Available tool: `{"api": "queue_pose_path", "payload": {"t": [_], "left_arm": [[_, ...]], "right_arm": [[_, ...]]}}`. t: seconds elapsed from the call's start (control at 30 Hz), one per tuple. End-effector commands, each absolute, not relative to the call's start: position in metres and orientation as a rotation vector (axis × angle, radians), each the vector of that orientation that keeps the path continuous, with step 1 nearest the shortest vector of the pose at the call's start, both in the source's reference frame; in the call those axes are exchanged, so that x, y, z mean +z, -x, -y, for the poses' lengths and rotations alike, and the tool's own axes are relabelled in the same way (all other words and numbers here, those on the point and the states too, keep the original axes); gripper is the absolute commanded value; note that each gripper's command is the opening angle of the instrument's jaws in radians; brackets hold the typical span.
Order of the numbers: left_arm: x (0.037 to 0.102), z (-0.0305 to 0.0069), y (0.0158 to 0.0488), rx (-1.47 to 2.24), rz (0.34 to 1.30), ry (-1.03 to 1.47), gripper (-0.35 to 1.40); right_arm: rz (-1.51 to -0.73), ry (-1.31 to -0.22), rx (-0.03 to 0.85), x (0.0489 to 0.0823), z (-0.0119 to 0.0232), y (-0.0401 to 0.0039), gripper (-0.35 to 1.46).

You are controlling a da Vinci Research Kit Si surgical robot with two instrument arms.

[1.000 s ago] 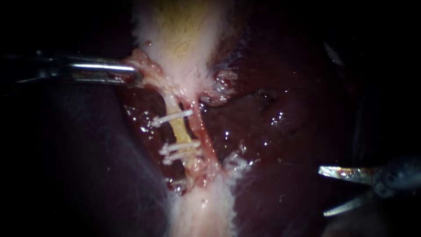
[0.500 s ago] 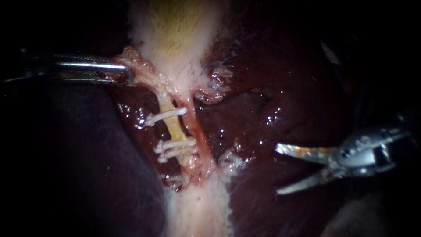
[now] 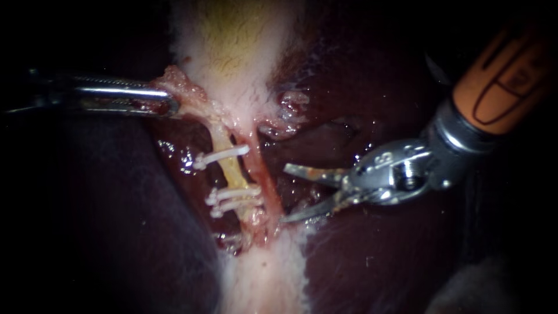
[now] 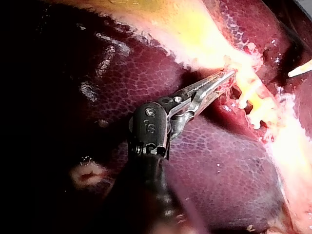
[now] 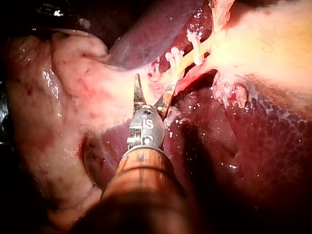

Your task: Go to the cutting position left tube

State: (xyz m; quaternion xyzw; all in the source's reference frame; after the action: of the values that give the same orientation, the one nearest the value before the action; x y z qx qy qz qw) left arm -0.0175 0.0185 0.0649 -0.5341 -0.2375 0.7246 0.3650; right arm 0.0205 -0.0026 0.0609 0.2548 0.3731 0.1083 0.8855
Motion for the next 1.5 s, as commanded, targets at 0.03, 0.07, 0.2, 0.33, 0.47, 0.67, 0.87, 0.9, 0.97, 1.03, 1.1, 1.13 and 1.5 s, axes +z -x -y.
{"api": "queue_pose_path", "payload": {"t": [0.03, 0.07, 0.2, 0.33, 0.47, 0.67, 0.87, 0.9, 0.97, 1.03, 1.1, 1.13, 1.5], "left_arm": [[0.0648, -0.0185, 0.0175, 1.863, 0.610, 1.373, -0.35], [0.0648, -0.0185, 0.0175, 1.863, 0.610, 1.373, -0.35], [0.0648, -0.0185, 0.0175, 1.863, 0.610, 1.373, -0.35], [0.0646, -0.0184, 0.0175, 1.863, 0.610, 1.373, -0.35], [0.0644, -0.0183, 0.0176, 1.864, 0.613, 1.374, -0.35], [0.0642, -0.0181, 0.0177, 1.868, 0.609, 1.377, -0.35], [0.0640, -0.0180, 0.0177, 1.873, 0.605, 1.380, -0.35], [0.0640, -0.0180, 0.0178, 1.873, 0.605, 1.380, -0.35], [0.0640, -0.0180, 0.0178, 1.873, 0.605, 1.380, -0.35], [0.0640, -0.0180, 0.0178, 1.873, 0.605, 1.380, -0.35], [0.0640, -0.0180, 0.0178, 1.873, 0.605, 1.380, -0.35], [0.0640, -0.0180, 0.0178, 1.873, 0.605, 1.380, -0.35], [0.0640, -0.0180, 0.0178, 1.873, 0.605, 1.380, -0.35]], "right_arm": [[-0.775, -0.531, 0.225, 0.0613, 0.0026, -0.0209, 1.36], [-0.775, -0.534, 0.224, 0.0617, 0.0027, -0.0214, 1.36], [-0.773, -0.540, 0.223, 0.0632, 0.0028, -0.0227, 1.36], [-0.775, -0.539, 0.221, 0.0645, 0.0029, -0.0235, 1.36], [-0.770, -0.546, 0.215, 0.0656, 0.0028, -0.0239, 1.35], [-0.749, -0.547, 0.203, 0.0677, 0.0027, -0.0245, 1.31], [-0.743, -0.544, 0.203, 0.0693, 0.0019, -0.0246, 1.31], [-0.743, -0.543, 0.203, 0.0694, 0.0018, -0.0246, 1.31], [-0.742, -0.543, 0.204, 0.0698, 0.0015, -0.0247, 1.31], [-0.742, -0.542, 0.205, 0.0701, 0.0013, -0.0250, 1.31], [-0.741, -0.541, 0.207, 0.0702, 0.0011, -0.0253, 1.31], [-0.741, -0.541, 0.207, 0.0703, 0.0010, -0.0254, 1.31], [-0.872, -0.627, 0.119, 0.0690, 0.0021, -0.0275, 1.31]]}}
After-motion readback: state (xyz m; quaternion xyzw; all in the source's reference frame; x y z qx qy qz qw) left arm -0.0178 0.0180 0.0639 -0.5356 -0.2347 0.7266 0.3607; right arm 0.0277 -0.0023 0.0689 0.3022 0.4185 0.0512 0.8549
